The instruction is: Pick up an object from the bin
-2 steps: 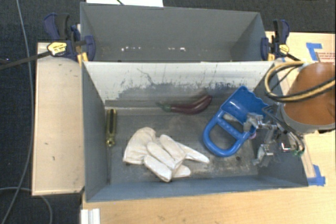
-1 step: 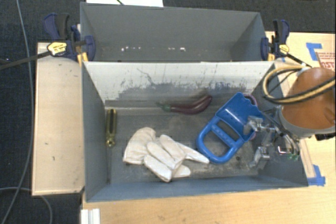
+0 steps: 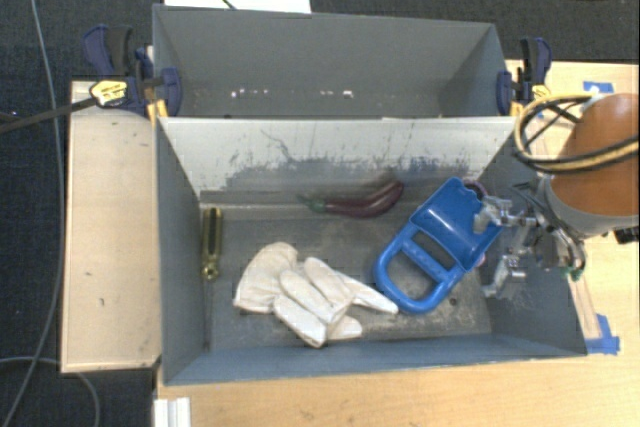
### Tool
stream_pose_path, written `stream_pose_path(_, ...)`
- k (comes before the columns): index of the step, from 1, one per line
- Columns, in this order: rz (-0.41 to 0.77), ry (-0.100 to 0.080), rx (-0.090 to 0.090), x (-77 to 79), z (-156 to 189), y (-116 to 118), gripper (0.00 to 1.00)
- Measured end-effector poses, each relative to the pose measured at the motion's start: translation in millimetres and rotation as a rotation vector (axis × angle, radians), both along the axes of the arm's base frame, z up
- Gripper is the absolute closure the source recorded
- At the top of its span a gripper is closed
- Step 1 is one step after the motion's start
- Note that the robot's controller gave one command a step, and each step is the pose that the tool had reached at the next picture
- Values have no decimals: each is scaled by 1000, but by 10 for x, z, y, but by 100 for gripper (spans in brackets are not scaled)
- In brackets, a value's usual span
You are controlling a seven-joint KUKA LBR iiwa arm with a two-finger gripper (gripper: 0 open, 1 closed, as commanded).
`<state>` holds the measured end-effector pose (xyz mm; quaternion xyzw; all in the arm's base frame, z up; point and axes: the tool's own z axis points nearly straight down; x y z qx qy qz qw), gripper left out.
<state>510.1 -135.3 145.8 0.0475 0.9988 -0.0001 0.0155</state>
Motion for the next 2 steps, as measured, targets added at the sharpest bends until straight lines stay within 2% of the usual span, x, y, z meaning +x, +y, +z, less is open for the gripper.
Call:
stream_pose_path(1, -155, 10, 8, -48, -763, 290, 0)
stream_pose_path(2, -44, -11, -2, -24, -572, 268, 100)
